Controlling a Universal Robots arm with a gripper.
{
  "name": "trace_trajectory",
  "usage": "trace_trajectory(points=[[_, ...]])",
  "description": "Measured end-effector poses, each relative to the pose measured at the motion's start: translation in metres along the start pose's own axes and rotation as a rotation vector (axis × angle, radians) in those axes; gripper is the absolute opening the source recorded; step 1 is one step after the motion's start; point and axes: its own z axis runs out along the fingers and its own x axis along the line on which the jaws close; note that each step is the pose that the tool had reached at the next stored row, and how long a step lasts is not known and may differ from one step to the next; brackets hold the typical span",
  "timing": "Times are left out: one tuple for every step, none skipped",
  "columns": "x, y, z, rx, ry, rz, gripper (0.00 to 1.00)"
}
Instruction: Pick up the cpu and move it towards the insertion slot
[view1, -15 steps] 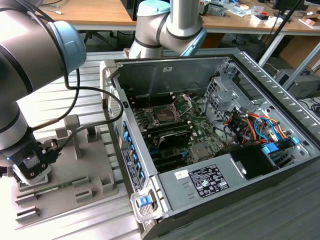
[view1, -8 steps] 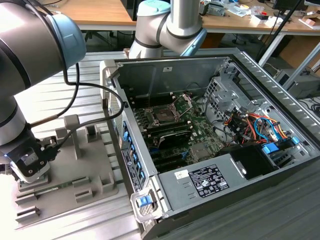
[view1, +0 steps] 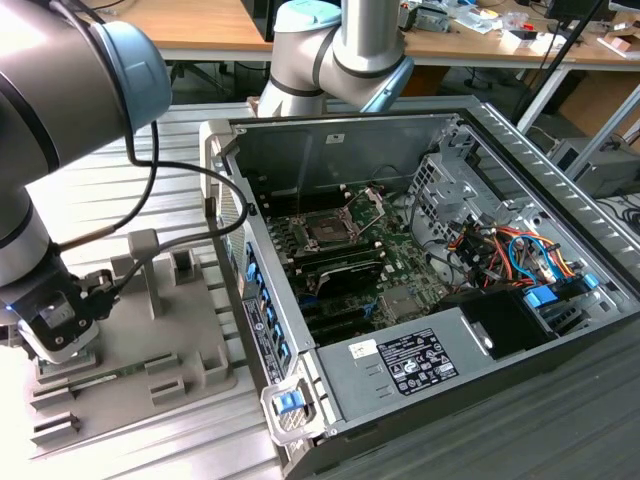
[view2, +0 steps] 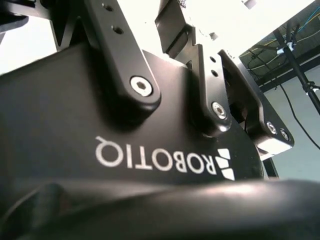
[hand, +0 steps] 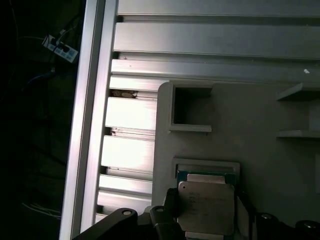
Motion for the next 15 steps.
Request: trace_trajectory(points=[[0.0000, 0.0000, -0.0006, 0.0000, 0.0000, 0.000, 0.55], [0.0000, 0.0001, -0.0011, 0.0000, 0.0000, 0.000, 0.55], [0.0000, 0.0001, -0.0016, 0.0000, 0.0000, 0.000, 0.55], [0.0000, 0.0001, -0.0021, 0.0000, 0.0000, 0.000, 0.55], [0.0000, 0.0002, -0.0027, 0.0000, 0.0000, 0.000, 0.55], [0.0000, 0.0002, -0.0036, 0.0001, 0.0001, 0.000, 0.55], [0.0000, 0.0003, -0.0042, 0.0001, 0.0001, 0.000, 0.55], [0.0000, 0.0003, -0.0055, 0.0000, 0.0000, 0.000, 0.55], [0.0000, 0.0004, -0.0061, 0.0000, -0.0001, 0.000, 0.55], [0.0000, 0.0004, -0.0071, 0.0001, 0.0001, 0.000, 0.55], [0.0000, 0.0005, -0.0078, 0.0000, 0.0001, 0.000, 0.55], [-0.0001, 0.0005, -0.0085, 0.0000, 0.0001, 0.000, 0.55], [-0.0001, 0.0006, -0.0091, 0.0000, -0.0001, 0.000, 0.55], [-0.0001, 0.0006, -0.0097, -0.0001, 0.0000, 0.000, 0.55], [-0.0001, 0.0006, -0.0103, 0.0000, 0.0001, 0.000, 0.55]])
